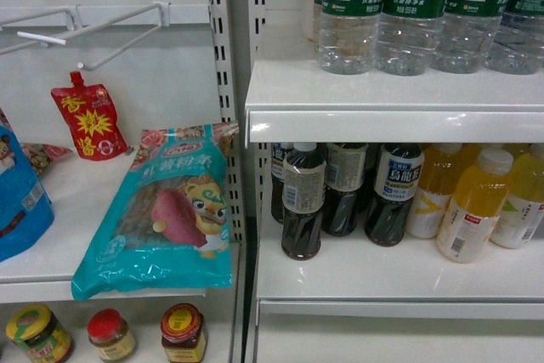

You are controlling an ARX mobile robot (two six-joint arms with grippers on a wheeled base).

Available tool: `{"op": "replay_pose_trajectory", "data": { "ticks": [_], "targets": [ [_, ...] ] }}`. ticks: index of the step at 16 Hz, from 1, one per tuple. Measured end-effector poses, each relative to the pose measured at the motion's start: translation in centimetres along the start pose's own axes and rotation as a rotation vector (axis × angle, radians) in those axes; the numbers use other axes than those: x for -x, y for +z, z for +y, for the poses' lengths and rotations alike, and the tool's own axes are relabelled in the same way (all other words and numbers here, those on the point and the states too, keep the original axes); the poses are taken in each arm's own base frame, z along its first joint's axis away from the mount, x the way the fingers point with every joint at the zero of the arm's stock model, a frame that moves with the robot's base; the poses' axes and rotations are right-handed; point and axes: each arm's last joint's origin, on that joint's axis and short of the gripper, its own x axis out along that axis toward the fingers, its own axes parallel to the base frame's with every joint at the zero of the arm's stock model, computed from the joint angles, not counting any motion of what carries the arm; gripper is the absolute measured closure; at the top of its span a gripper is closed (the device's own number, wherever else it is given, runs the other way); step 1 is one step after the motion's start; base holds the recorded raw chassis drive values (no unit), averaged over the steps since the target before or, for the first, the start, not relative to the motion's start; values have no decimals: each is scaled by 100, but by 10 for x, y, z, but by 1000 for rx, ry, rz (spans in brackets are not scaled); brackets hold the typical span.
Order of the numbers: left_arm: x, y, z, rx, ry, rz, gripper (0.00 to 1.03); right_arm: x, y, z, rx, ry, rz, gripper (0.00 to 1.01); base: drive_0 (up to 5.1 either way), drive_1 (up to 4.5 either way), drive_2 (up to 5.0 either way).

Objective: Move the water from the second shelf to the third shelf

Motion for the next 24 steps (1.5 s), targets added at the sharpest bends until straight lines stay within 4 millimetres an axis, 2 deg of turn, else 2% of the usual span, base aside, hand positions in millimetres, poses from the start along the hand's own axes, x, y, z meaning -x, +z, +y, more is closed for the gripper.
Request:
{"op": "replay_pose_trajectory", "data": {
  "ticks": [6,12,16,19,24],
  "targets": [
    [0,0,0,0,0,0,5,-65,20,-27,-11,-26,39,59,0,0,0],
    [0,0,0,0,0,0,5,-120,35,-32,-12,-22,87,59,0,0,0],
    [0,0,0,0,0,0,5,-138,33,-28,5,-18,101,59,0,0,0],
    [0,0,0,0,0,0,5,-147,23,-26,3,-21,125,59,0,0,0],
    [0,0,0,0,0,0,5,-157,24,-29,-6,-42,122,59,0,0,0]
  ]
}}
